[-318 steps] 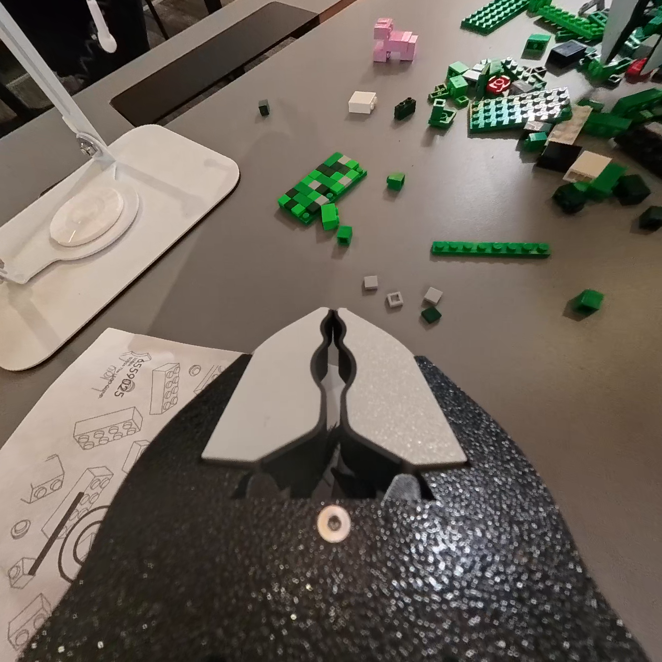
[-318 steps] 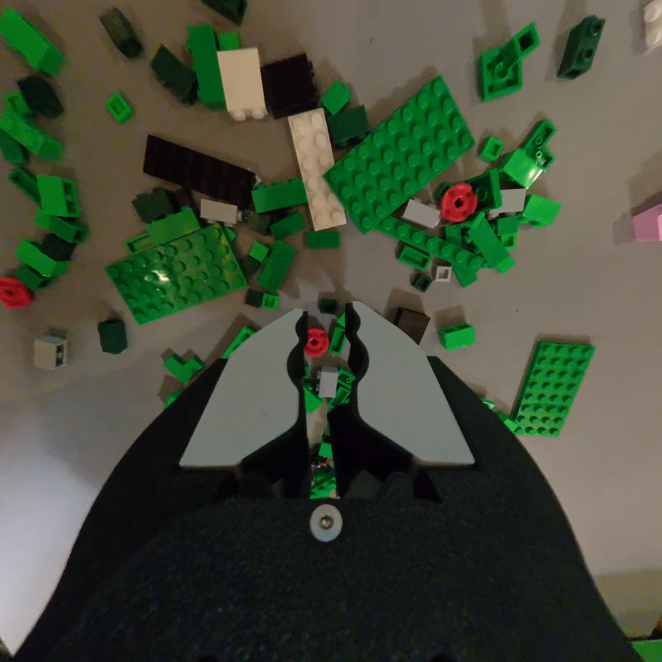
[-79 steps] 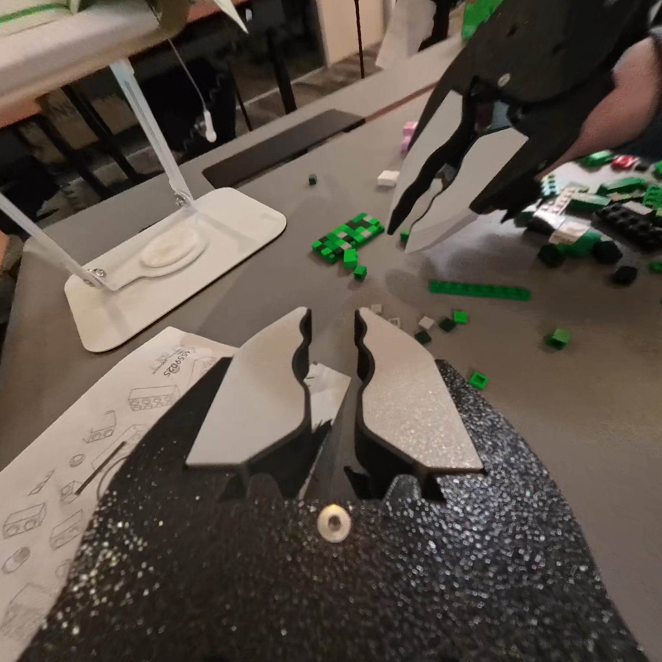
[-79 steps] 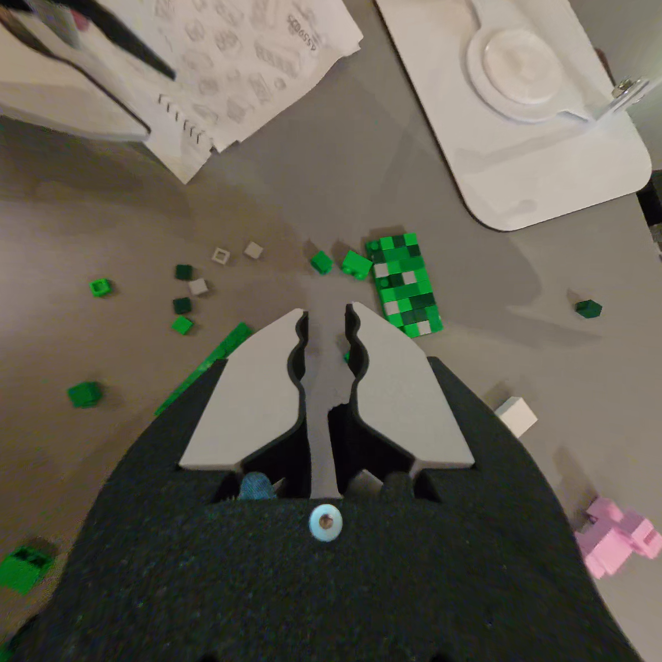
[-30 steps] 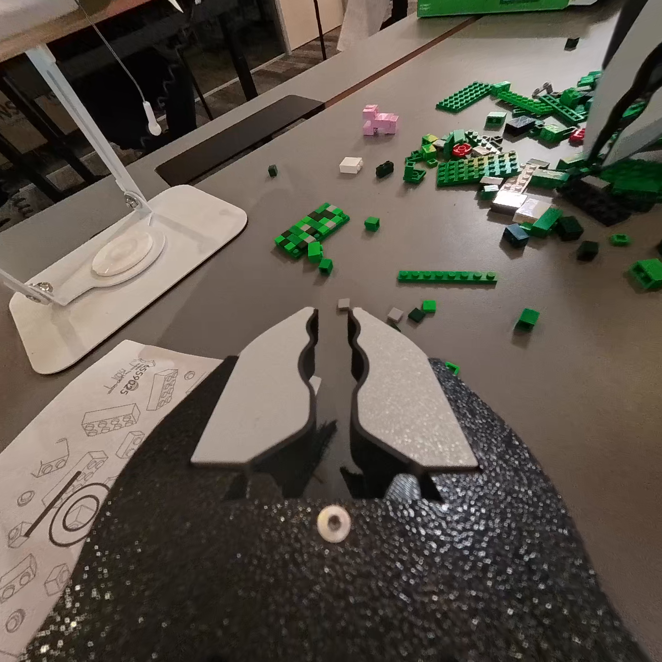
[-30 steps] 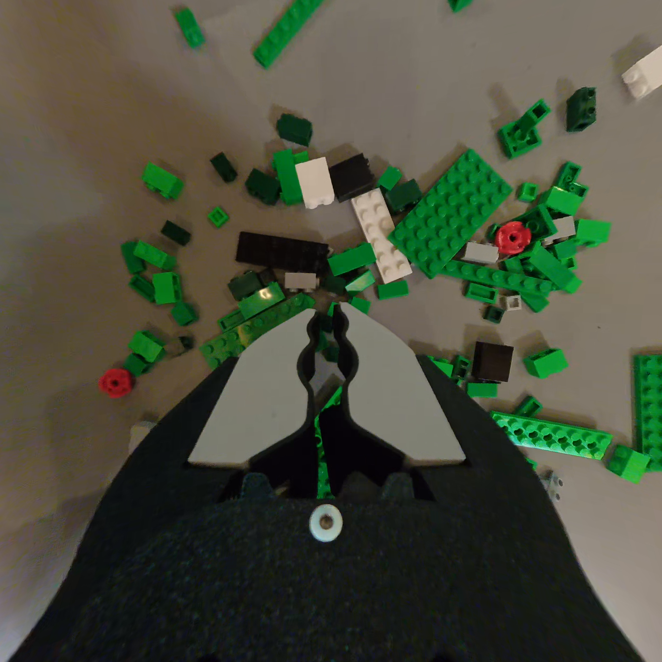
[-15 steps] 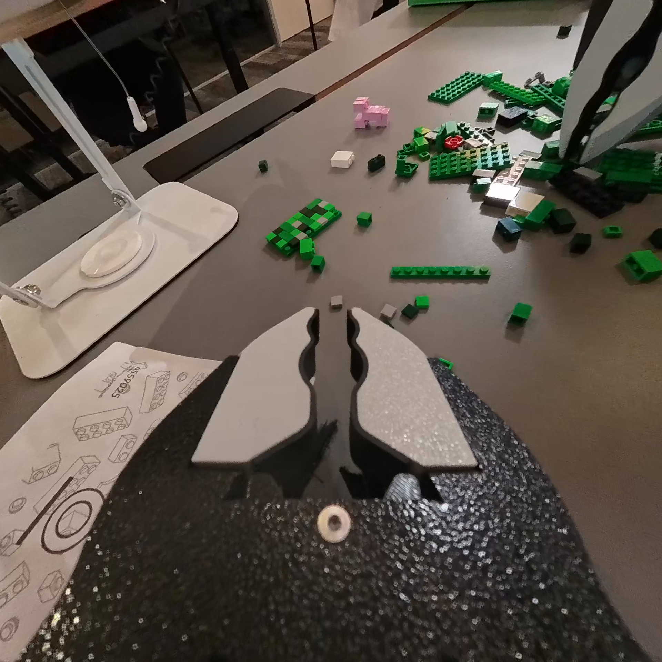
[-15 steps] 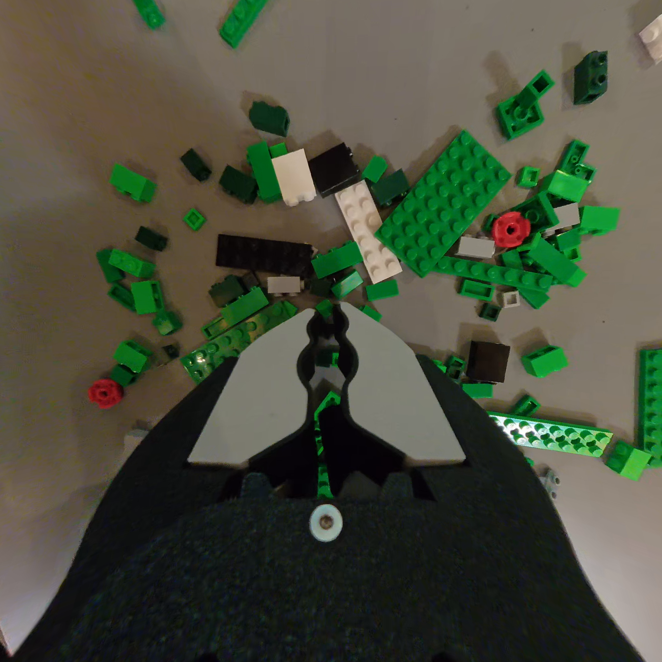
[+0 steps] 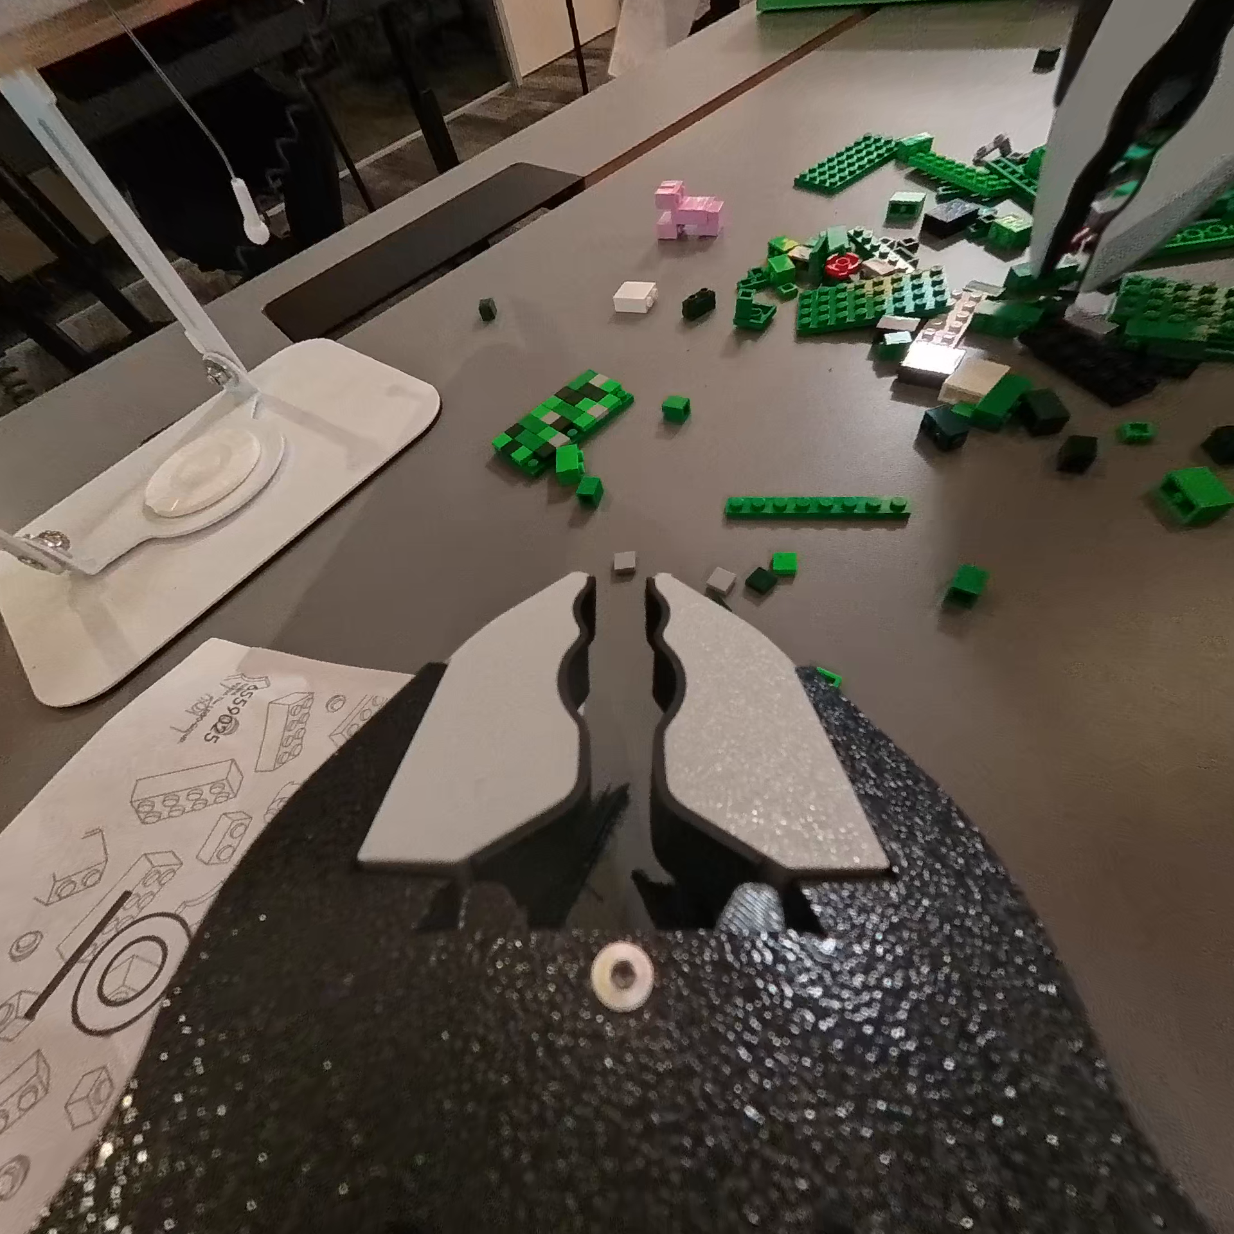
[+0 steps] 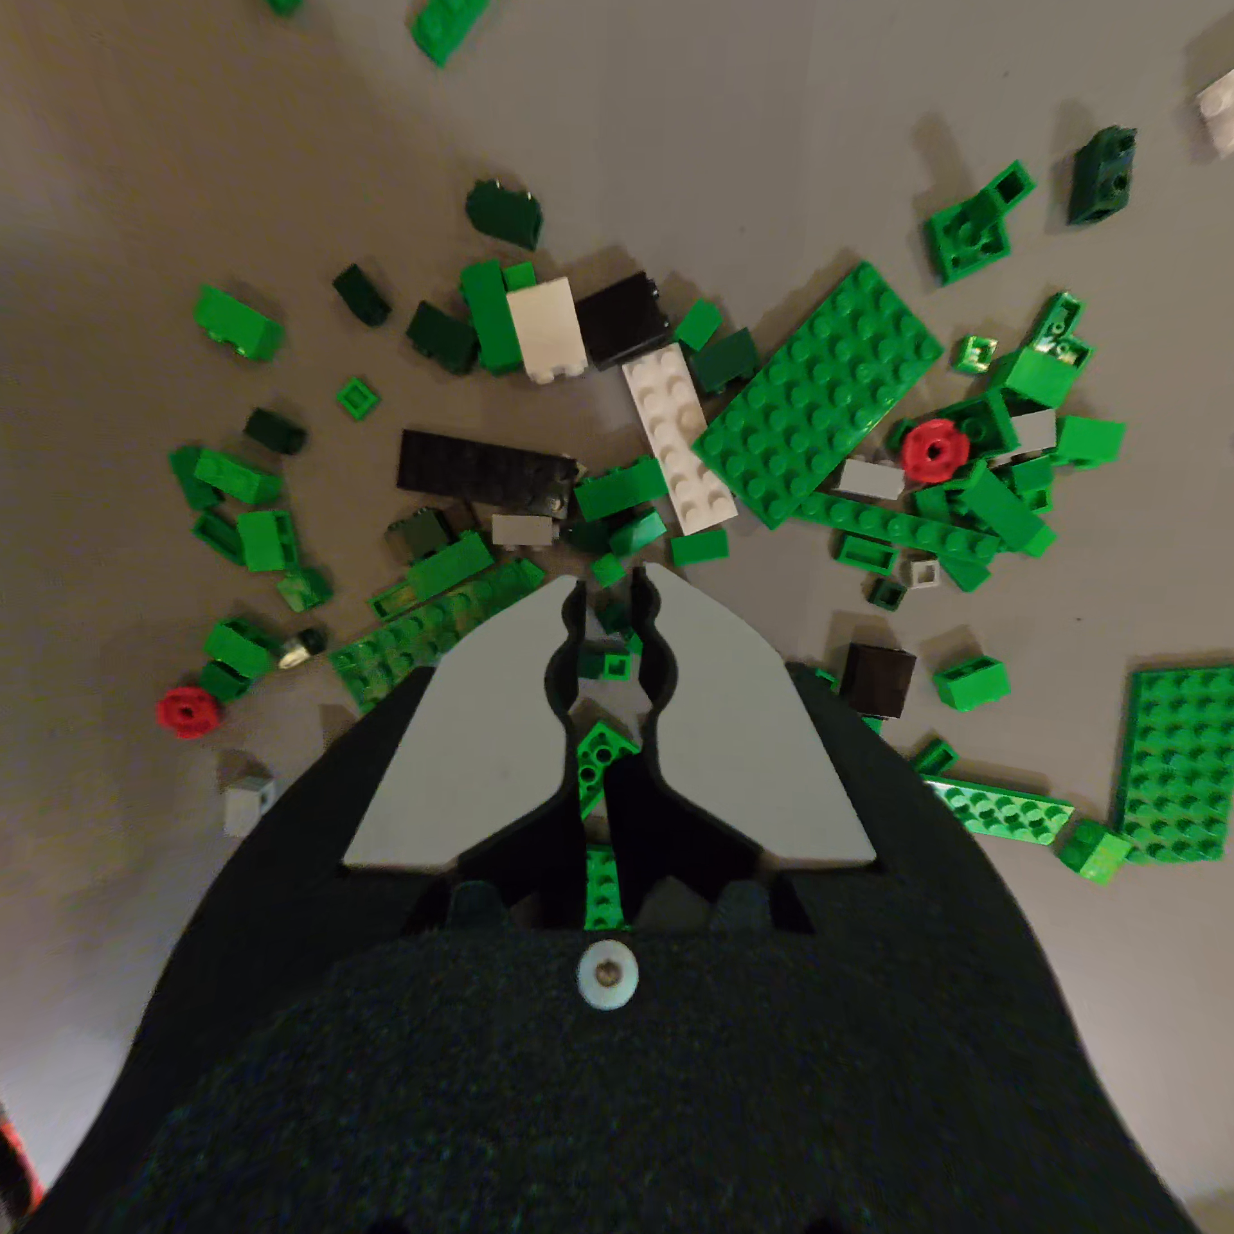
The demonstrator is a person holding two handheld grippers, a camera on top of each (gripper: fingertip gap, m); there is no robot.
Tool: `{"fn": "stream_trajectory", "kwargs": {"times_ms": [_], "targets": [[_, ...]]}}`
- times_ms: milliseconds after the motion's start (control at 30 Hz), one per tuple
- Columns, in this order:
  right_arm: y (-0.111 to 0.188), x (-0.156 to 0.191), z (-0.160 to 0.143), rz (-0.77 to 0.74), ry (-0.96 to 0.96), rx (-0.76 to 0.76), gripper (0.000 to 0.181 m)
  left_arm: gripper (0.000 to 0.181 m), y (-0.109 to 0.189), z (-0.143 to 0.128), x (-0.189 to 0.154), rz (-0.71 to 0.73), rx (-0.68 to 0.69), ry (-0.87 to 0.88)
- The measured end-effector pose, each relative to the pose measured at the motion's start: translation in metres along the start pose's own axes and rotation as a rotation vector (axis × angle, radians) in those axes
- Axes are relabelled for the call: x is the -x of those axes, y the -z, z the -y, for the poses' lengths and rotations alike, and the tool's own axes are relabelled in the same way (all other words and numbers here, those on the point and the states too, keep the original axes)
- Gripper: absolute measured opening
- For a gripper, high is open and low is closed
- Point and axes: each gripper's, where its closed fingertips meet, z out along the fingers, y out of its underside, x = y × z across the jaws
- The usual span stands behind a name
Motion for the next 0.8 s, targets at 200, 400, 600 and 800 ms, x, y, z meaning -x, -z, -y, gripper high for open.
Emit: {"fn": "stream_trajectory", "kwargs": {"times_ms": [200,400,600,800], "targets": [[-0.006,-0.002,0.000,0.008,0.007,-0.004,0.013,0.014,-0.001,-0.001,-0.003,-0.010,0.009,-0.011],[-0.005,-0.001,-0.002,0.014,0.032,0.034,0.008,0.014,-0.001,-0.001,-0.003,-0.011,0.006,-0.005],[0.006,0.018,0.076,0.033,0.120,-0.192,0.008,0.013,-0.001,0.000,-0.002,-0.010,0.000,0.004],[-0.041,0.041,0.158,0.016,0.342,-0.242,0.008,0.013,0.001,0.002,0.000,-0.004,-0.018,0.019]]}}
